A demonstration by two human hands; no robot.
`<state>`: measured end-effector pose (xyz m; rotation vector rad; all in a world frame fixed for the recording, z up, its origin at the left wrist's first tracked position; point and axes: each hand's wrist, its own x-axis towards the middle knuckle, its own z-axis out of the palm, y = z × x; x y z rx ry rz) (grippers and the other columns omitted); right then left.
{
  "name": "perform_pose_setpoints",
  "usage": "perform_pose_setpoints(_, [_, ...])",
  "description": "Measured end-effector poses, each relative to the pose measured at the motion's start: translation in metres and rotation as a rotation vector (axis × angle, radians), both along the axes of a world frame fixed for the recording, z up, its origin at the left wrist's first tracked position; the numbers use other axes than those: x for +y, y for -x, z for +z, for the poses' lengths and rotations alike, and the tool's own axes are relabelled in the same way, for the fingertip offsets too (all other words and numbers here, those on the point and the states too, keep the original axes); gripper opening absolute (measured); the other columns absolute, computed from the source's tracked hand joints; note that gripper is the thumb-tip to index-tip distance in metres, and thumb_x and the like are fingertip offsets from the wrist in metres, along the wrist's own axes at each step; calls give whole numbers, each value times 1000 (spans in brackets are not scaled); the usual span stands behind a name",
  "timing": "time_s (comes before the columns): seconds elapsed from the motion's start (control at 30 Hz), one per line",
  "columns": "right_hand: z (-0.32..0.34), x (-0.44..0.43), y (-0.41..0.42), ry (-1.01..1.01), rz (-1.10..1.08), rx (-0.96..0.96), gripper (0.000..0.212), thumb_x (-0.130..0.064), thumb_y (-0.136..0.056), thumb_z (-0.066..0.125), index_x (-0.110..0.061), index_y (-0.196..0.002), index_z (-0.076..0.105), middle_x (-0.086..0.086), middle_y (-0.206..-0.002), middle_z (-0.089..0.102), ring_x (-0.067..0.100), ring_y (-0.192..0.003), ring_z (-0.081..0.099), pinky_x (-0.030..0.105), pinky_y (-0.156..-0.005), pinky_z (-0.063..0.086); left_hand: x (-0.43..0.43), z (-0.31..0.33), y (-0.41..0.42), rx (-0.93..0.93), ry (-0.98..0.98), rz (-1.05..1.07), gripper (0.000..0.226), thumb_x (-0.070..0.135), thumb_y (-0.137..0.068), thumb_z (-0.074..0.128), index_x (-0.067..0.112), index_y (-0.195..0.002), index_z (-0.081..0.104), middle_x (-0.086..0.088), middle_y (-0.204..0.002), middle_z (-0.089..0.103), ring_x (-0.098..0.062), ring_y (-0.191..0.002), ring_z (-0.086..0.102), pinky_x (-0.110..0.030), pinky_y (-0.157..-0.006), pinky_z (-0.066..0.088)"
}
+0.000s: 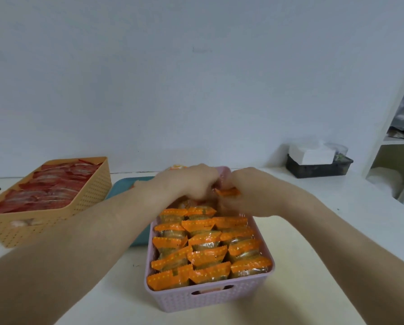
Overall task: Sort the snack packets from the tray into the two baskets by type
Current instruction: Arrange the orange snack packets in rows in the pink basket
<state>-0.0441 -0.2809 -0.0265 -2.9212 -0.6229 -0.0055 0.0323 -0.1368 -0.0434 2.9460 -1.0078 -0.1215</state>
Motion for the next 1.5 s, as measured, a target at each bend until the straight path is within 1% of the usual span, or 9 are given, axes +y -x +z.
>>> perform_pose_setpoints(0.13, [-4,-2,-1,32,49,70,24,-29,-91,51,-29,-73,68,-4,-80,60,17,-88,54,37,-81,50,-18,2,-1,43,-30,17,29,30,-87,63,23,-114,56,4,-89,59,-21,-90,59,-22,-55,35])
perform_pose_setpoints(0.33, [-11,-2,-2,52,39,-47,20,-26,-92,55,-35,-104,69,-6,-105,66,16,-97,57,37,-89,49,-18,2,4,25,-4,-70,17,26,-91,59,24,-107,56,16,-80,48,-11,-83,50,-19,-67,35])
perform_pose_setpoints(0.43, [-9,-1,-1,103,51,-23,21,-29,-95,51,-29,-104,70,-6,-102,64,14,-99,52,37,-90,46,-16,-2,4,-5,15,-68,13,18,-89,60,21,-101,58,14,-74,49,-10,-73,49,-16,-54,34])
perform_pose_setpoints(0.6, [-1,-6,-9,-47,-6,-80,25,-22,-95,50,-23,-89,74,-7,-83,65,18,-89,57,37,-83,50,5,5,1,-30,124,-11,20,27,-85,68,27,-104,71,8,-95,70,-13,-87,61,-23,-70,43])
perform_pose_setpoints(0.7, [-1,2,-26,113,-26,-197,25,-15,-85,56,-29,-96,73,-6,-89,68,19,-95,57,37,-74,53,23,1,2,-22,17,36,25,32,-86,66,31,-111,71,8,-100,71,-14,-90,63,-31,-79,53])
perform_pose_setpoints(0.83, [-2,23,-38,425,20,-135,10,-15,-86,58,-19,-79,53,-5,-76,52,20,-96,56,31,-64,44,31,-11,-1,-71,-20,69,27,23,-82,64,31,-108,67,7,-93,69,-17,-87,65,-36,-73,57])
perform_pose_setpoints(1.13, [-2,37,-41,700,-13,8,40,-13,-88,60,-23,-126,56,4,-123,53,25,-125,33,38,-96,30,32,-15,2,15,-181,25,23,11,-92,52,18,-110,63,1,-90,64,-18,-82,59,-27,-68,45])
perform_pose_setpoints(1.37, [-11,39,-49,706,58,-105,34,-25,-92,59,-22,-126,60,2,-130,56,23,-125,38,39,-98,30,29,-13,5,107,-232,9,24,9,-93,51,19,-111,64,1,-89,63,-17,-80,57,-25,-64,41])
perform_pose_setpoints(1.5, [-13,33,-52,649,127,-180,25,-26,-93,58,-20,-117,64,1,-126,60,22,-122,44,36,-92,34,33,-13,4,11,-191,25,16,8,-89,55,15,-97,67,-1,-83,65,-19,-78,62,-32,-66,54])
